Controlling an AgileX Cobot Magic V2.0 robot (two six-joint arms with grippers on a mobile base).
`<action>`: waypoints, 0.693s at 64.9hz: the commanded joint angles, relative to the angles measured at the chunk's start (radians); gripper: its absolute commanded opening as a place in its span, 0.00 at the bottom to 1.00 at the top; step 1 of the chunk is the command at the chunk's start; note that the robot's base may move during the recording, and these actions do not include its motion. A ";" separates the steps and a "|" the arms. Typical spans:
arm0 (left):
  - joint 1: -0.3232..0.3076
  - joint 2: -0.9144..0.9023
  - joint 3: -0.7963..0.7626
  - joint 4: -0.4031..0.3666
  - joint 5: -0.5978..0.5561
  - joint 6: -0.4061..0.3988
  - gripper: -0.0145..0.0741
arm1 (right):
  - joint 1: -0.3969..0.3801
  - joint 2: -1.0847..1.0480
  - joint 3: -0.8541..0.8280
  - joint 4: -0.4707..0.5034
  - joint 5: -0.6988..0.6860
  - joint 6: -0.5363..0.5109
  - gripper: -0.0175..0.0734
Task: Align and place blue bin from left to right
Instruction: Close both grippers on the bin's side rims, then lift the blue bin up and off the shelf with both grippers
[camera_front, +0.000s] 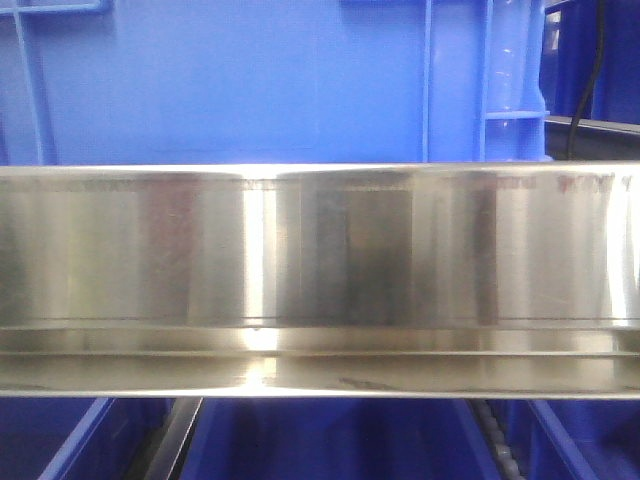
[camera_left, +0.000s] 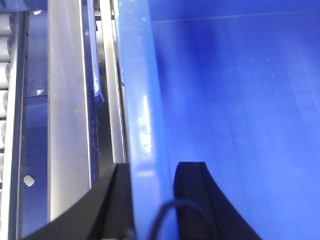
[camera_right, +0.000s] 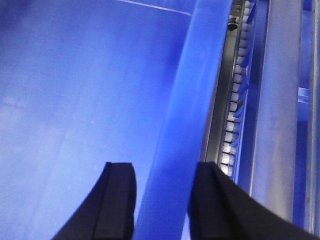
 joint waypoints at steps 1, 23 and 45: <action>-0.008 -0.012 0.000 -0.070 0.015 0.006 0.04 | -0.001 -0.009 -0.003 -0.008 -0.031 0.021 0.12; -0.008 -0.078 0.000 -0.092 0.015 0.006 0.04 | -0.001 -0.074 -0.004 -0.008 -0.072 0.021 0.12; -0.008 -0.196 0.000 -0.138 0.015 0.006 0.04 | 0.001 -0.190 -0.004 -0.008 -0.119 0.021 0.12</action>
